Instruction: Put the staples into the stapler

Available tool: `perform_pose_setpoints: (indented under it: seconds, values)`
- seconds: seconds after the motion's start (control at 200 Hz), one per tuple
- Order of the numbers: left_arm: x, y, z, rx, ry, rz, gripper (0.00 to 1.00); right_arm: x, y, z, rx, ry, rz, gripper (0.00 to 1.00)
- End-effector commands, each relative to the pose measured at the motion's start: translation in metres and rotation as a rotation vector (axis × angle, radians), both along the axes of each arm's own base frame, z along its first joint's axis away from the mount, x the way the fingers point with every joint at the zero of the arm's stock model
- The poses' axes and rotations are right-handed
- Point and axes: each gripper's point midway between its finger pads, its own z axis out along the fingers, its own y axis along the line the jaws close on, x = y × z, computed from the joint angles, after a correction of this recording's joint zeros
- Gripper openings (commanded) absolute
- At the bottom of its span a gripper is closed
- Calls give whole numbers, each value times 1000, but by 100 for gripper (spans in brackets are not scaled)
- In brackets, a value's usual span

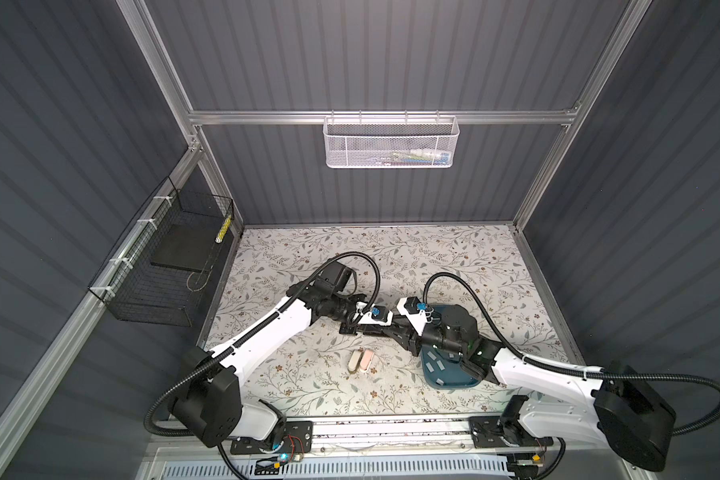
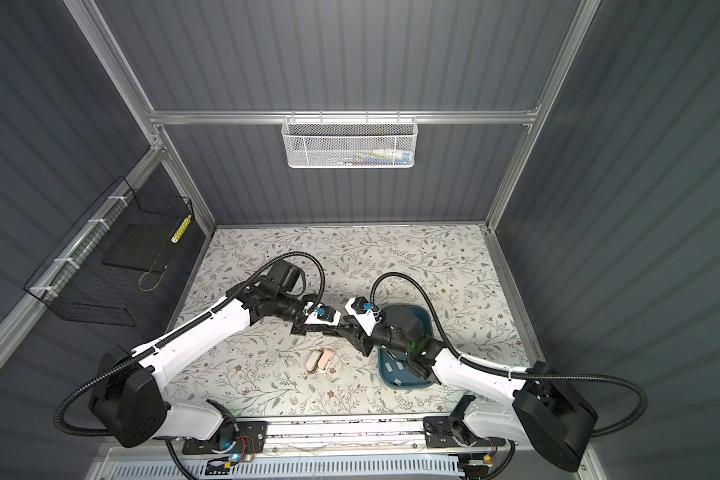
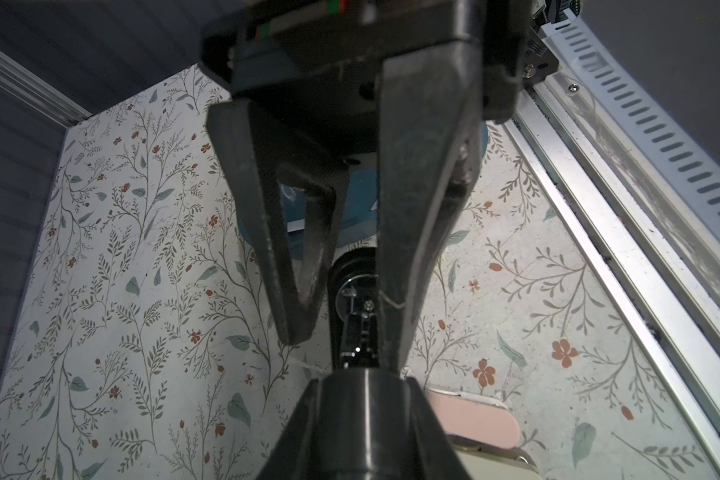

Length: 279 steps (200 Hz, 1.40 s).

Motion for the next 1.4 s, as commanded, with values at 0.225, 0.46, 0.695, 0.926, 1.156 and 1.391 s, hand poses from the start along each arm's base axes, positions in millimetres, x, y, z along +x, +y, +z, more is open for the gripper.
perform_pose_setpoints:
  seconds: [0.225, 0.46, 0.695, 0.926, 1.156, 1.391]
  values:
    - [0, 4, 74, -251, -74, -28, 0, 5, 5, -24, -102, -10, 16, 28]
    - [4, 14, 87, -286, -116, -6, 0, 6, 6, -35, -141, -7, 25, 26]
    - [1, 18, 92, -301, -139, -15, 0, 9, 7, -40, -160, 8, 21, 30]
    - [5, 26, 100, -317, -158, 12, 0, 11, 8, -49, -198, 21, 24, 32]
    - [5, 29, 107, -347, -149, 9, 0, 11, 12, -54, -206, 29, 42, 34]
    - [2, 34, 116, -397, -124, -11, 0, 7, 18, -54, -191, 21, 85, 22]
